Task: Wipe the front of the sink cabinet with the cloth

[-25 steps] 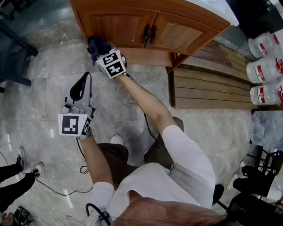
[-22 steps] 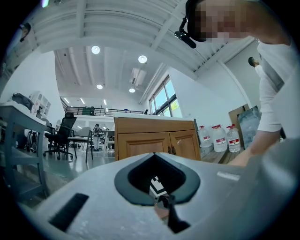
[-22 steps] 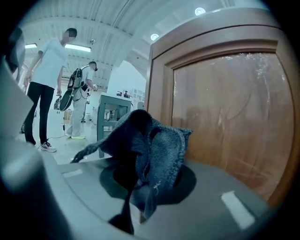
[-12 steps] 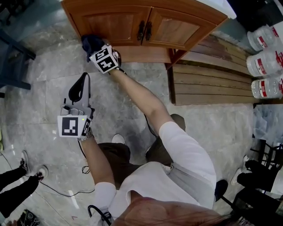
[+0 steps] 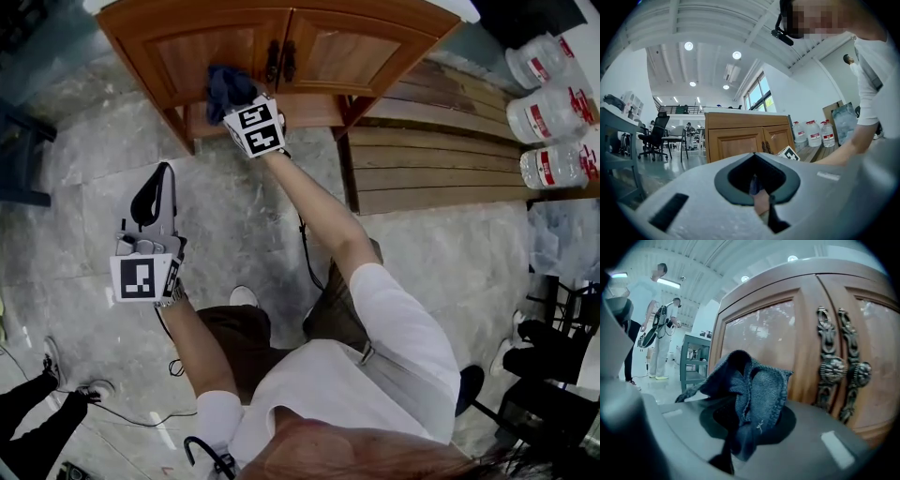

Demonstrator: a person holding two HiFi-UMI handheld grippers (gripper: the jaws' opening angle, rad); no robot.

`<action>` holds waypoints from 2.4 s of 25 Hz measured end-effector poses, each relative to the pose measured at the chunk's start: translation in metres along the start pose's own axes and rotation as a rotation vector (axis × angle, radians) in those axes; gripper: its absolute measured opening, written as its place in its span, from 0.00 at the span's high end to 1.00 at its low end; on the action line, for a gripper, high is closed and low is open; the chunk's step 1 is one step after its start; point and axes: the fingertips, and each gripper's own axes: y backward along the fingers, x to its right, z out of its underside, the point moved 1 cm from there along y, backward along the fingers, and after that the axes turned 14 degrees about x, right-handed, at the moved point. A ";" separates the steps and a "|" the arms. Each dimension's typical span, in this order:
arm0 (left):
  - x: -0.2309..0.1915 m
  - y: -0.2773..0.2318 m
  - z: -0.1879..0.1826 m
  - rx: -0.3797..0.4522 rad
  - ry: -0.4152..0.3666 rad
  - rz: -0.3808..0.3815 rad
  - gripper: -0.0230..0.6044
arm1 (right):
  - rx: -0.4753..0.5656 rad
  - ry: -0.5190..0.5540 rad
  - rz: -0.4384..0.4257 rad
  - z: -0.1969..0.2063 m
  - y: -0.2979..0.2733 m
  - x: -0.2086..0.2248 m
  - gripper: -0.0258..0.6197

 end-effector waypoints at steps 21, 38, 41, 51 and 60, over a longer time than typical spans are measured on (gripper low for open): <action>0.009 -0.011 0.027 -0.060 0.005 0.050 0.96 | -0.051 0.031 0.280 0.027 0.132 0.174 0.82; 0.028 -0.021 0.031 -0.076 0.008 0.088 0.96 | -0.093 0.064 0.487 0.017 0.227 0.286 0.81; 0.028 -0.020 0.034 -0.083 0.008 0.088 0.96 | -0.092 0.061 0.501 0.017 0.233 0.290 0.81; 0.049 -0.027 0.029 -0.076 0.006 0.115 0.96 | -0.084 0.034 0.530 0.011 0.257 0.305 0.81; 0.032 -0.030 0.043 -0.071 0.116 0.094 0.96 | -0.129 0.078 0.519 0.023 0.237 0.298 0.81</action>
